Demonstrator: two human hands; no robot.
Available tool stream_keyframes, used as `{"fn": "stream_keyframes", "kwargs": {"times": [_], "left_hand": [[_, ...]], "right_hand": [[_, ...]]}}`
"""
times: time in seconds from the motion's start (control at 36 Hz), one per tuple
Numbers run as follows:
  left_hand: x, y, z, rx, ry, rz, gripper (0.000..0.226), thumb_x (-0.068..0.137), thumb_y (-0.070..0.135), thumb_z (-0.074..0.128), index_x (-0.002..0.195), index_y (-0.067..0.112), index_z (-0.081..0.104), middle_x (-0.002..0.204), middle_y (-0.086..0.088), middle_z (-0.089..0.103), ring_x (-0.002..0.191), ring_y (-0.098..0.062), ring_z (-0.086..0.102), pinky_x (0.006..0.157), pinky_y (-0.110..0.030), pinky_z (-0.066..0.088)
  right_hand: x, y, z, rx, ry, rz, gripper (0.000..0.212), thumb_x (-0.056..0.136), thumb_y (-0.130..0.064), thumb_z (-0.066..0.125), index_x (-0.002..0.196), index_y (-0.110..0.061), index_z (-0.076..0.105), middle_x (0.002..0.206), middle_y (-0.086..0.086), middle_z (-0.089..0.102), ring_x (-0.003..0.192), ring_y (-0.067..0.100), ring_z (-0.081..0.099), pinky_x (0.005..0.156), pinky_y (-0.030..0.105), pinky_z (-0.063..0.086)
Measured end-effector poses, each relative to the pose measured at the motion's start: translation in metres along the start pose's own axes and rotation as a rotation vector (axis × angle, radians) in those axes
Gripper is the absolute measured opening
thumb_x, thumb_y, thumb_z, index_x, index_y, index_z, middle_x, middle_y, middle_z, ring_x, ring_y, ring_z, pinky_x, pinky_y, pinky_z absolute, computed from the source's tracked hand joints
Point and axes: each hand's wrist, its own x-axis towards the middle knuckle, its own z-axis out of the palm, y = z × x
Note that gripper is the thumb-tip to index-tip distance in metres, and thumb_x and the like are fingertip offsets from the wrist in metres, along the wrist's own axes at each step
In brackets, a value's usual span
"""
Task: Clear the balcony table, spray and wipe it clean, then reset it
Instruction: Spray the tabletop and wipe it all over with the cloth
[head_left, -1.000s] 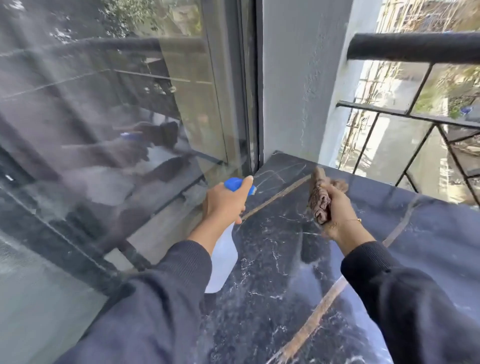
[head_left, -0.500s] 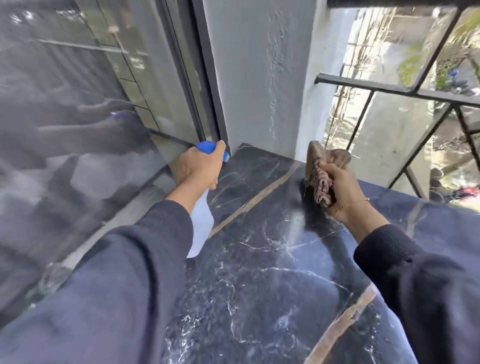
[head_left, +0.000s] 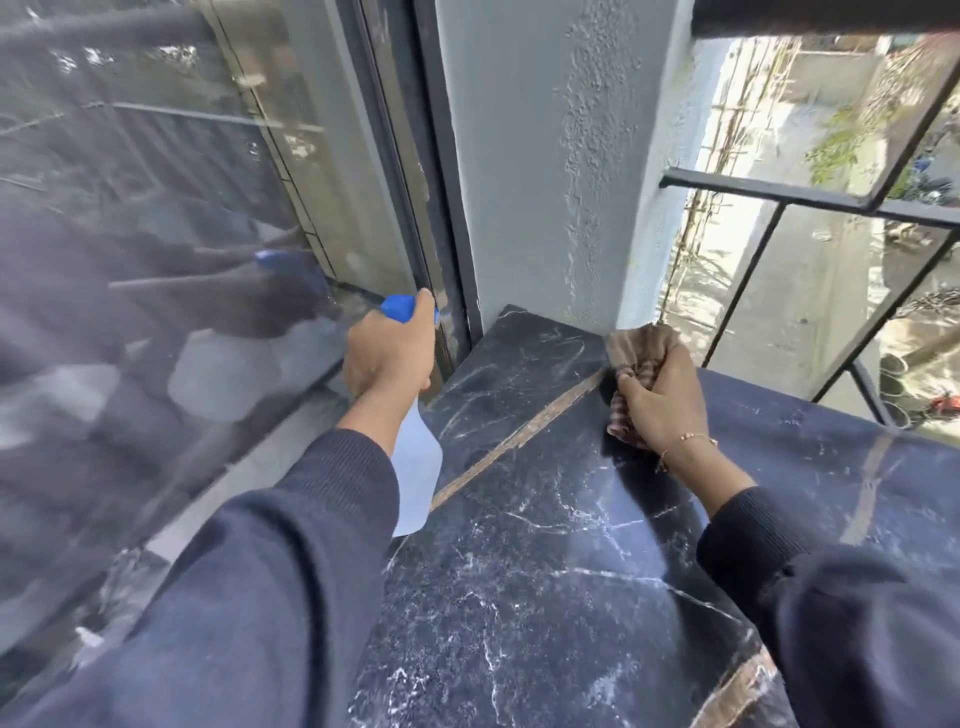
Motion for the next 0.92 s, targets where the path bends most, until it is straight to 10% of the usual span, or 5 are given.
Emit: {"fn": "stream_keyframes", "kwargs": {"times": [0.28,0.56,0.92], "left_hand": [[0.005,-0.004,0.002,-0.069,-0.011,-0.028,0.052,0.067,0.069,0.048,0.074,0.020,0.060,0.080,-0.011,0.072,0.075,-0.032,0.070,0.076,-0.042,0.058],[0.007,-0.007,0.003,-0.055,-0.030,-0.027,0.045,0.081,0.063,0.054,0.081,0.019,0.062,0.070,-0.009,0.070,0.048,-0.025,0.059,0.069,-0.038,0.059],[0.012,-0.006,0.000,-0.104,-0.068,-0.047,0.040,0.081,0.059,0.057,0.072,0.020,0.056,0.060,-0.006,0.064,0.039,-0.023,0.052,0.064,-0.032,0.054]], "right_hand": [[0.027,-0.035,0.055,-0.433,-0.031,-0.073,0.048,0.085,-0.017,0.050,0.127,0.003,0.039,0.126,0.025,0.046,0.117,0.040,0.045,0.099,0.042,0.039],[-0.003,-0.022,0.047,-0.735,-0.292,-0.455,0.052,0.088,-0.036,0.040,0.133,-0.011,0.036,0.132,0.007,0.047,0.124,0.029,0.036,0.099,0.041,0.031],[0.042,-0.066,0.098,-0.788,-0.211,-0.407,0.042,0.085,-0.020,0.043,0.126,-0.008,0.041,0.128,0.015,0.052,0.122,0.035,0.037,0.097,0.042,0.035]]}}
